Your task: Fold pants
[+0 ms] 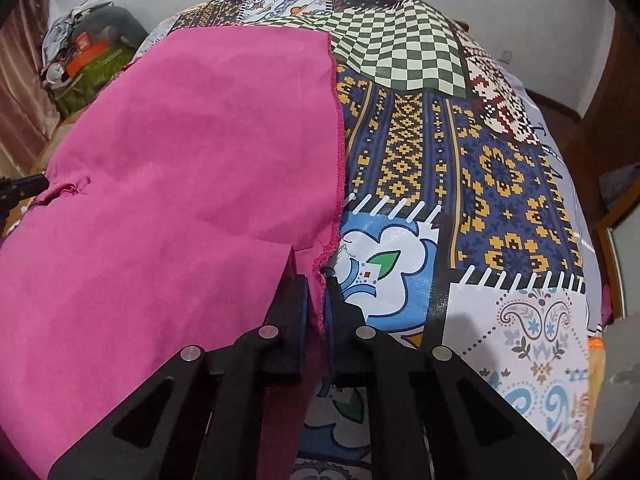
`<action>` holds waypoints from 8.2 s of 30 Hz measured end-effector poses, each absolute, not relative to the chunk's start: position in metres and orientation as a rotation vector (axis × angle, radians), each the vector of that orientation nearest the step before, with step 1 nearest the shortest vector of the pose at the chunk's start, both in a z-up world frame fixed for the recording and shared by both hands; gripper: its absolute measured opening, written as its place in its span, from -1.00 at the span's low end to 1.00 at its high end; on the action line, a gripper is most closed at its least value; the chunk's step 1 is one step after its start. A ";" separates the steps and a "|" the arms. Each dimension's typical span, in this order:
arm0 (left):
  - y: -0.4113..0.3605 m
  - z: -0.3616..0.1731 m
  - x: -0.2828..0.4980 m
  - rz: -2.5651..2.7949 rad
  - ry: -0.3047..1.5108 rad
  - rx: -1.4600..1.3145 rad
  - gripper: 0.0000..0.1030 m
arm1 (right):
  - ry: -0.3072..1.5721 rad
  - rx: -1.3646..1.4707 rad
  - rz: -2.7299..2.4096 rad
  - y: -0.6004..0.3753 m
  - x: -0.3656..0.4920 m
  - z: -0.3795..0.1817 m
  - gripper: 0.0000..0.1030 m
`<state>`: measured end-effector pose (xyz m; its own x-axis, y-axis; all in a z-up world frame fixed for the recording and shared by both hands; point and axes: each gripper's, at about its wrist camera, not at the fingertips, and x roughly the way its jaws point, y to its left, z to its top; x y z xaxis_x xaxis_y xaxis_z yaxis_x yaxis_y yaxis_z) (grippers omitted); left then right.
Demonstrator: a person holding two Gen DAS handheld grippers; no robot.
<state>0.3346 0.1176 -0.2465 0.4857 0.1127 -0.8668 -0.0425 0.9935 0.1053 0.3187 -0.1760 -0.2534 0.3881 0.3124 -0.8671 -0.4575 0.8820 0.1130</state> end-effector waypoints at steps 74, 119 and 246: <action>0.136 -0.112 0.354 0.086 0.753 0.015 -0.86 | 0.567 -0.096 0.551 -0.142 0.347 -0.049 -0.96; 0.083 -0.147 0.139 0.023 0.866 0.112 0.68 | 0.804 -0.121 0.506 -0.214 0.114 -0.126 0.15; 0.119 -0.167 0.224 0.041 0.987 -0.035 0.25 | 0.959 0.088 0.472 -0.243 0.182 -0.151 0.03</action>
<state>0.2238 0.1191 -0.1668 0.5502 0.0187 -0.8348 -0.0506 0.9987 -0.0111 0.1823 -0.2425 -0.1513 0.4812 0.4247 -0.7669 -0.3480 0.8955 0.2776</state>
